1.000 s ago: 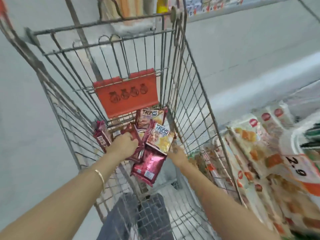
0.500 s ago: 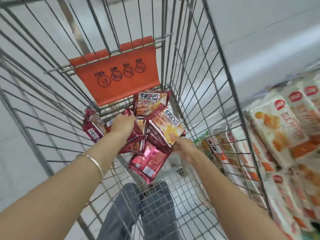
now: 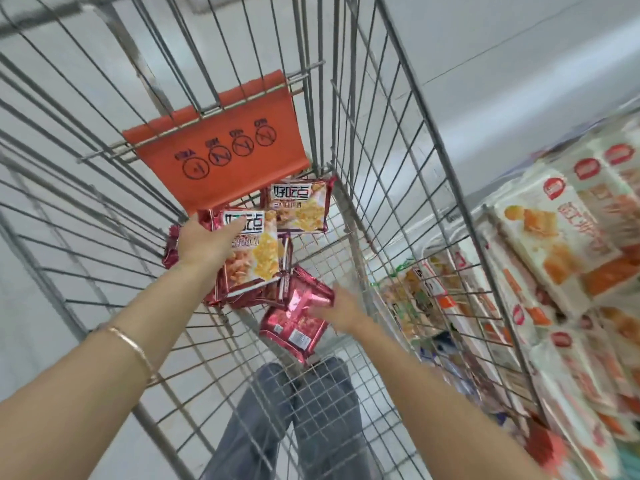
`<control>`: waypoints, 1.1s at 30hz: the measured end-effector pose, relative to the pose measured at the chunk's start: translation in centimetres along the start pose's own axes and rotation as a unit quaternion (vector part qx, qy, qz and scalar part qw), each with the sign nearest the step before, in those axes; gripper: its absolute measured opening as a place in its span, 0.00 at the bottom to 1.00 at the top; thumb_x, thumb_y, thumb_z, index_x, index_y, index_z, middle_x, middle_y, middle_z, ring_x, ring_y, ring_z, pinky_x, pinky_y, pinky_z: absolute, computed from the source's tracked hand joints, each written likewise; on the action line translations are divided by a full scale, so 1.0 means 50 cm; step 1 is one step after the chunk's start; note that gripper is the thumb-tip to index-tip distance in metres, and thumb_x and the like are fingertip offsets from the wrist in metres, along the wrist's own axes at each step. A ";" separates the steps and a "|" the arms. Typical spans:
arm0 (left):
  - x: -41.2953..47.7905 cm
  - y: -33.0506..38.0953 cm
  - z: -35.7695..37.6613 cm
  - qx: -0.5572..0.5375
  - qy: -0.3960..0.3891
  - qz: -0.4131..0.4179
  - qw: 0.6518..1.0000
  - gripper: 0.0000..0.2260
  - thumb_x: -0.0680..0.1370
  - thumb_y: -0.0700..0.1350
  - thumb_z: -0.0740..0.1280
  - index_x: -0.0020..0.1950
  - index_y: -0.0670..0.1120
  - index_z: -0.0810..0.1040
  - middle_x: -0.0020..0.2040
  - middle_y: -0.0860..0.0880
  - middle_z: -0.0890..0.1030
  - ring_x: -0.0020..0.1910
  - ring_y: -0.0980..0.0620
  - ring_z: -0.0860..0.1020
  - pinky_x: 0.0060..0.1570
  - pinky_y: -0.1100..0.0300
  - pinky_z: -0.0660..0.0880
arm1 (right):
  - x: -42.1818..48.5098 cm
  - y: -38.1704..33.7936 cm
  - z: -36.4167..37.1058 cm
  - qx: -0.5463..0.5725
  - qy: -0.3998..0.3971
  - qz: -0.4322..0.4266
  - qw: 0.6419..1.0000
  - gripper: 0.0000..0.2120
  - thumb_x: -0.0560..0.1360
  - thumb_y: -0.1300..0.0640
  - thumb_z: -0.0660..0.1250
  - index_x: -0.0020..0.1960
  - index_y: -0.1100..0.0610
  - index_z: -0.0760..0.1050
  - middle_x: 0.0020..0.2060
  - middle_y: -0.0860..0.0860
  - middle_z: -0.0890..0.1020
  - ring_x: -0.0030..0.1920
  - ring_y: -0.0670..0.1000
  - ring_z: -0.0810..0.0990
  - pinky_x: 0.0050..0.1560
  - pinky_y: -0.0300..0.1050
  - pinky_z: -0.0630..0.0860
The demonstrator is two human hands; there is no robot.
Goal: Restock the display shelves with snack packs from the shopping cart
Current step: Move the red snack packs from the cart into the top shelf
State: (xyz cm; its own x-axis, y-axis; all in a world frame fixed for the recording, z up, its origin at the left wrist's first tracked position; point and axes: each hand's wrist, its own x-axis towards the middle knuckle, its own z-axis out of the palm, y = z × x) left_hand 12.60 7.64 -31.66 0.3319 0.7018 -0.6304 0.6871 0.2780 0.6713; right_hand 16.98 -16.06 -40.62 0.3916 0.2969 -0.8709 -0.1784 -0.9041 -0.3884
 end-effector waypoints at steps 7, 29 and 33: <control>-0.031 0.014 0.003 -0.004 0.014 0.034 0.999 0.33 0.73 0.68 0.67 0.70 0.48 0.74 0.65 0.50 0.79 0.65 0.46 0.76 0.68 0.44 0.71 | -0.020 0.020 0.024 0.014 -0.042 0.067 0.997 0.28 0.65 0.45 0.81 0.56 0.61 0.78 0.50 0.53 0.83 0.47 0.51 0.83 0.53 0.44 0.81; -0.118 -0.027 0.055 -0.081 -0.102 -0.049 0.990 0.58 0.51 0.79 0.73 0.75 0.55 0.64 0.71 0.45 0.74 0.68 0.42 0.74 0.67 0.36 0.69 | -0.218 -0.102 0.006 -0.066 0.274 -0.348 0.894 0.29 0.78 0.43 0.57 0.78 0.50 0.64 0.77 0.47 0.63 0.74 0.48 0.55 0.77 0.54 0.52; -0.147 -0.006 0.025 0.004 -0.080 -0.013 0.997 0.57 0.48 0.64 0.82 0.73 0.52 0.64 0.63 0.44 0.78 0.60 0.41 0.79 0.61 0.38 0.75 | -0.247 -0.131 -0.077 0.174 0.208 -0.272 0.923 0.12 0.77 0.45 0.67 0.57 0.50 0.76 0.62 0.44 0.73 0.67 0.45 0.69 0.71 0.47 0.65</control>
State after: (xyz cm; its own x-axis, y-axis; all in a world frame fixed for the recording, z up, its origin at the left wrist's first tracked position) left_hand 10.78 1.58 -27.74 0.4126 0.5805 -0.7020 0.7021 0.2883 0.6511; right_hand 16.79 -14.97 -26.17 0.8092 0.4682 -0.3550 -0.1036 -0.4810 -0.8706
